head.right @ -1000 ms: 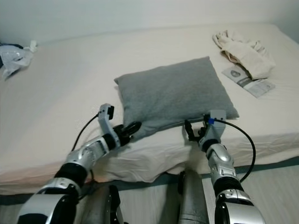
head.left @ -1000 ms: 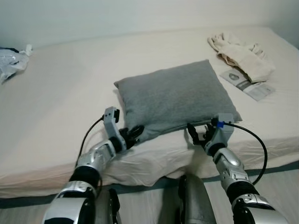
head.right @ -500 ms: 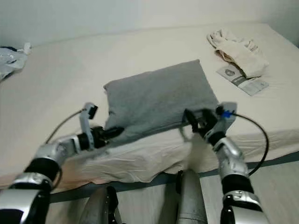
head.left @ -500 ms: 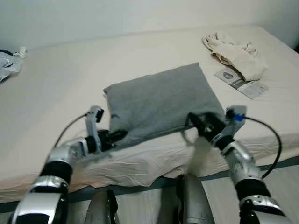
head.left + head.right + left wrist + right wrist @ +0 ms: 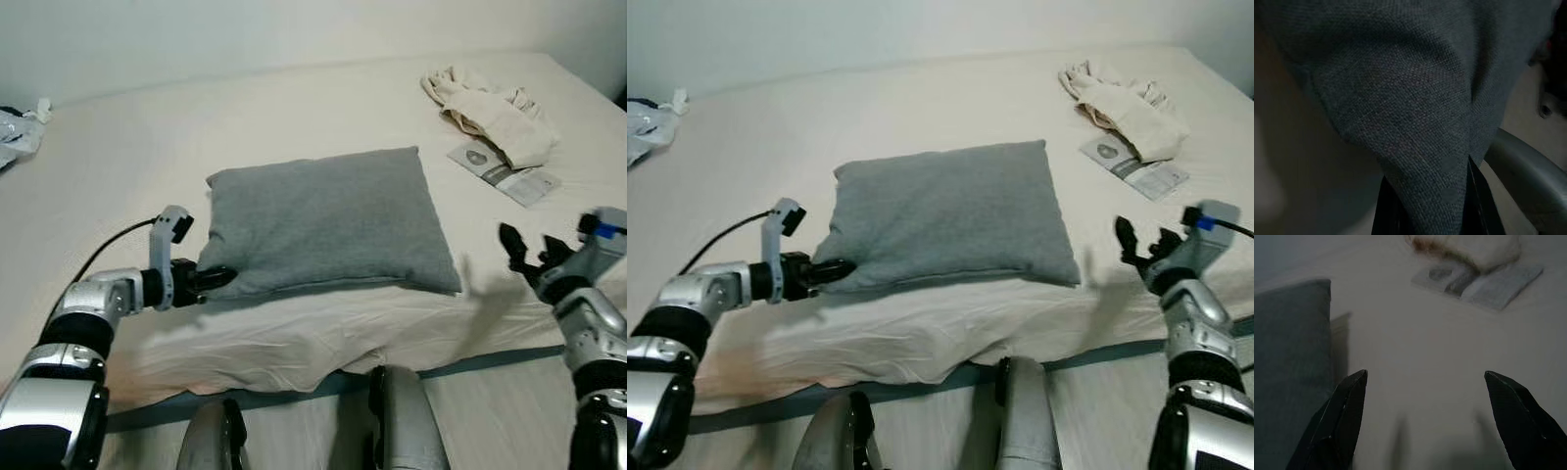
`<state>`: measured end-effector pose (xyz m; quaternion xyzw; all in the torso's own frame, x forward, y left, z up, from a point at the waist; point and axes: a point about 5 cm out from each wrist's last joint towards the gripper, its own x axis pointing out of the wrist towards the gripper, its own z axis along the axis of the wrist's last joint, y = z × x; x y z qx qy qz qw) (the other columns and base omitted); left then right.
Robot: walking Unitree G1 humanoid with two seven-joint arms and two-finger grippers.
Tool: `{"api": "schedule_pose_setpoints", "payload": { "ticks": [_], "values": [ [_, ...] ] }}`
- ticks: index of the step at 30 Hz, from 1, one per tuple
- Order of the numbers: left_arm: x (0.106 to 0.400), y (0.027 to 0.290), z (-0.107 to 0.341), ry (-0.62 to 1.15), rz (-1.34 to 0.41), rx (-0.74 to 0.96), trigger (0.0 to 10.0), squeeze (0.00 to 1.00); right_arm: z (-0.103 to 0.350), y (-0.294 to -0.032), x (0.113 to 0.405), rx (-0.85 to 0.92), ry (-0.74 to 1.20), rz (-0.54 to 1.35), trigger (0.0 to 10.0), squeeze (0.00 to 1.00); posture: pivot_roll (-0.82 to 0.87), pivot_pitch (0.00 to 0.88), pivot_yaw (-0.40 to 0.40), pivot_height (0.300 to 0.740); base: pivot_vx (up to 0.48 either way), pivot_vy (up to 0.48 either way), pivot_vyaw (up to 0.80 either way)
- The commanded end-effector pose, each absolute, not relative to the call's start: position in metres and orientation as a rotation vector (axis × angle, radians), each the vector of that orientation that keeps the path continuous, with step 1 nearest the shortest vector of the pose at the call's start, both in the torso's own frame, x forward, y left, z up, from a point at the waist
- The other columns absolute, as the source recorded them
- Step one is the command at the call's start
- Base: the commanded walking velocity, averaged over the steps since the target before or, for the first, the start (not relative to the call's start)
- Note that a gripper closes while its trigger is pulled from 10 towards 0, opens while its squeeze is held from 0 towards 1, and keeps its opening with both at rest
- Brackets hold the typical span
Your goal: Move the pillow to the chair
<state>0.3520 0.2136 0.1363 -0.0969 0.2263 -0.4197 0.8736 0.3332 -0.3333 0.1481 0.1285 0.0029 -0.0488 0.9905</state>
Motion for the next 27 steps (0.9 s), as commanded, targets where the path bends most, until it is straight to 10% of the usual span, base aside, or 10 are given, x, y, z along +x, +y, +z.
{"api": "schedule_pose_setpoints", "payload": {
  "ticks": [1,2,22,23,27],
  "values": [
    [0.341,0.22,0.123,0.58,-0.913,-0.197,0.0,0.0,0.122,-0.318,0.332,0.35,0.118,-0.04,10.0,0.18,0.01,0.255,0.064,0.556,0.0,0.0,0.0],
    [0.338,0.215,0.118,0.607,-0.95,-0.192,0.0,0.0,0.114,-0.308,0.333,0.387,0.152,0.004,10.0,1.0,0.01,0.264,0.063,0.556,0.0,0.0,0.0],
    [0.332,0.172,0.108,0.521,-1.089,-0.324,0.0,0.0,0.113,-0.248,0.364,0.534,0.231,0.096,10.0,1.0,0.04,0.305,0.058,0.556,0.0,0.0,0.0],
    [0.332,0.171,0.108,0.519,-1.089,-0.325,0.0,0.0,0.119,-0.24,0.368,0.572,0.208,0.151,10.0,0.0,0.04,0.302,0.056,0.556,0.0,0.0,0.0],
    [0.332,0.169,0.108,0.506,-1.082,-0.33,0.0,0.0,0.134,-0.214,0.377,0.673,0.162,0.348,10.0,0.0,0.02,0.291,0.05,0.556,0.0,0.0,0.0]
  ]
}}
